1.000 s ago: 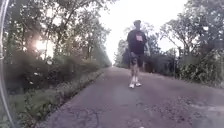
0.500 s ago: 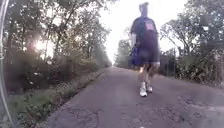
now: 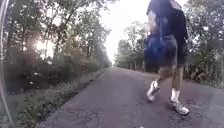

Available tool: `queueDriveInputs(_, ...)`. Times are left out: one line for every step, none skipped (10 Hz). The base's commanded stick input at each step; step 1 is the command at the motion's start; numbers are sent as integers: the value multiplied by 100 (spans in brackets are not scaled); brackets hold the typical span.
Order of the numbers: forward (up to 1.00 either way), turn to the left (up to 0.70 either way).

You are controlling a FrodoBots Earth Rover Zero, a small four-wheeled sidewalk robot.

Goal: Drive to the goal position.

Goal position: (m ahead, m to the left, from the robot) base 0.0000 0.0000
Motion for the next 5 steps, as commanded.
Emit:
queueDriveInputs(10,1)
queueDriveInputs(10,1)
queueDriveInputs(10,1)
queueDriveInputs(10,1)
queueDriveInputs(10,1)
